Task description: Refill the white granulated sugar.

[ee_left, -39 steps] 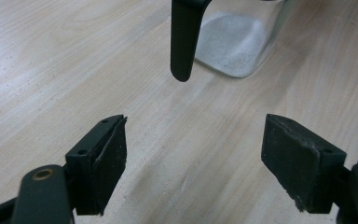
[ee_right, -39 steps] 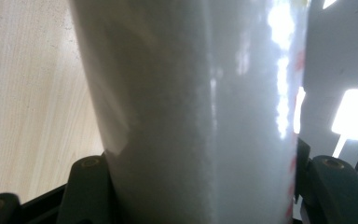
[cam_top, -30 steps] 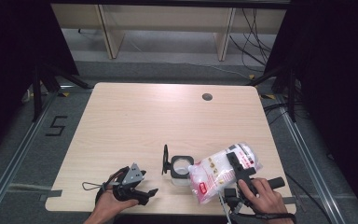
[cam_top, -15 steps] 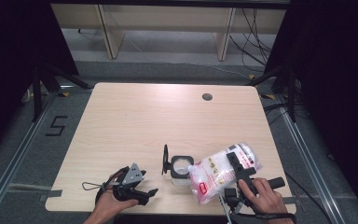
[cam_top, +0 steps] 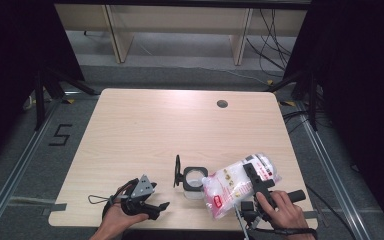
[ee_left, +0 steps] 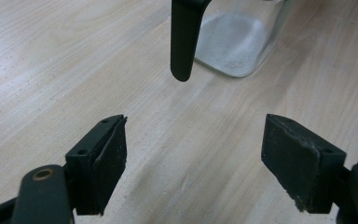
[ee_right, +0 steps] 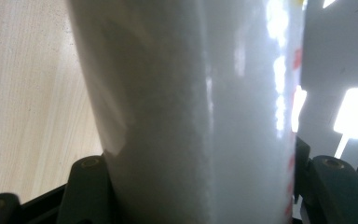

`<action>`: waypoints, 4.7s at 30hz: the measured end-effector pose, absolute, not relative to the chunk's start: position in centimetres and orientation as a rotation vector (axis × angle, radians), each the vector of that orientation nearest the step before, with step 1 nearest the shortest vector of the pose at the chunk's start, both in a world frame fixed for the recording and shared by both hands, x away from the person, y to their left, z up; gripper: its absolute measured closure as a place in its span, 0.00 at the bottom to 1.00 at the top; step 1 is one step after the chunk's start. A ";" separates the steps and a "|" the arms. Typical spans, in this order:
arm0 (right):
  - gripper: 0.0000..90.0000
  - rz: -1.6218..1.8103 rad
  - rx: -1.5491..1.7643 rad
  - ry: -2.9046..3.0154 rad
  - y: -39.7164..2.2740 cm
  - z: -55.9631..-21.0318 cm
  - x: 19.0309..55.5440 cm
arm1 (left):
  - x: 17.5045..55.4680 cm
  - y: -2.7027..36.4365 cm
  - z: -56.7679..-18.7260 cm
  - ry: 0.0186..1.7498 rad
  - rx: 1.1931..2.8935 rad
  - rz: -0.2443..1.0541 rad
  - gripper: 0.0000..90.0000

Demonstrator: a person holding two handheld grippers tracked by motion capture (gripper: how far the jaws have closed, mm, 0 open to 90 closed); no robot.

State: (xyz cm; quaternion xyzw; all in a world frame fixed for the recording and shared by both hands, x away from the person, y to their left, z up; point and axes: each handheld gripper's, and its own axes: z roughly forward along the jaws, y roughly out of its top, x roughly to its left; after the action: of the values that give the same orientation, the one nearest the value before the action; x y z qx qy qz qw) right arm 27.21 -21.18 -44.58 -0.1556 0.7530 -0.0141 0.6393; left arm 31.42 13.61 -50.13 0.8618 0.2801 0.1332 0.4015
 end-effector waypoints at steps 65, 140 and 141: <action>0.46 -0.027 -0.331 1.725 -21.3 -44.4 27.1 | 31.4 13.6 -50.1 0.702 2.181 0.339 0.24; 0.46 -0.026 -0.347 1.701 -21.4 -44.0 27.1 | 31.5 13.7 -50.1 0.699 2.188 0.346 0.24; 0.46 -0.026 -0.350 1.700 -21.4 -43.9 27.1 | 31.5 13.7 -50.1 0.698 2.189 0.346 0.24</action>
State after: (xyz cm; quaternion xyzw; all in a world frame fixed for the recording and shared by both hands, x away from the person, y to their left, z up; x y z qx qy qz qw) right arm 27.12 -21.37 -43.92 -0.1539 0.7472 -0.0114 0.6464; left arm 31.48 13.67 -50.10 0.8644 0.2758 0.1365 0.3976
